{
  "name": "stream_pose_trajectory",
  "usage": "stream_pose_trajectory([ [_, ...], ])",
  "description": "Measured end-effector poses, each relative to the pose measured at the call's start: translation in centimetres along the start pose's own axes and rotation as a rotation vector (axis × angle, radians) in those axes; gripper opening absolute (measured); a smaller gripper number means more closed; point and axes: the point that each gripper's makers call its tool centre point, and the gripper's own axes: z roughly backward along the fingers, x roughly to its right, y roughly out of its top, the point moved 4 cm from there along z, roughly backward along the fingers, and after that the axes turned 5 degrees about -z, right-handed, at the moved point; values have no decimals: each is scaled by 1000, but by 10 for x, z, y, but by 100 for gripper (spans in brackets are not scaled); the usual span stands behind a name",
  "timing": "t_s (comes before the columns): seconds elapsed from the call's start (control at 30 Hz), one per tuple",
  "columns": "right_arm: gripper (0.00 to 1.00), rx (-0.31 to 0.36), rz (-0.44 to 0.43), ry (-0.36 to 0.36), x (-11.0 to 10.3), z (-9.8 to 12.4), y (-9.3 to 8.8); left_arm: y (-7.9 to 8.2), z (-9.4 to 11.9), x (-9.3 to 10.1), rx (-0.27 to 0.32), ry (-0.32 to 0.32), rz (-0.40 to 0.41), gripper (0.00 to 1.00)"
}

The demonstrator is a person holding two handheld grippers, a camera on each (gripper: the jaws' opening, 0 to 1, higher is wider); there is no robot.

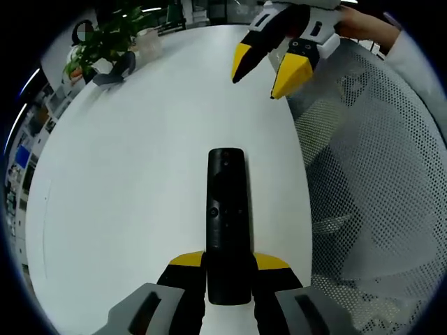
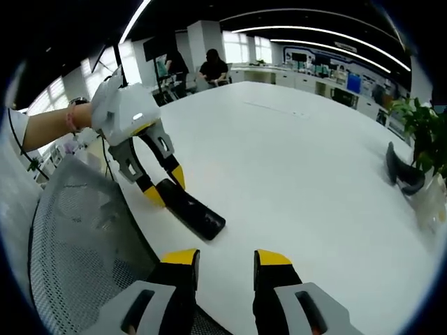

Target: Press the specified remote control buttons in sequence, fully releasing each button before pressing the next.

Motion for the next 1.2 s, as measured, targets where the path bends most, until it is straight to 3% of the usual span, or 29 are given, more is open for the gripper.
stream_pose_trajectory([
  [0.27,24,-25,50,33,-8,-7,3,0,0,12,13,-2,-4,24],
  [0.63,19,-65,107,116,-22,-24,9,0,0,13,13,-4,-16,24],
  [0.9,12,-124,208,196,-27,-39,11,-1,0,13,26,0,-14,24],
  [1.2,7,-174,310,222,-21,-44,11,-1,0,13,37,3,-12,24],
])
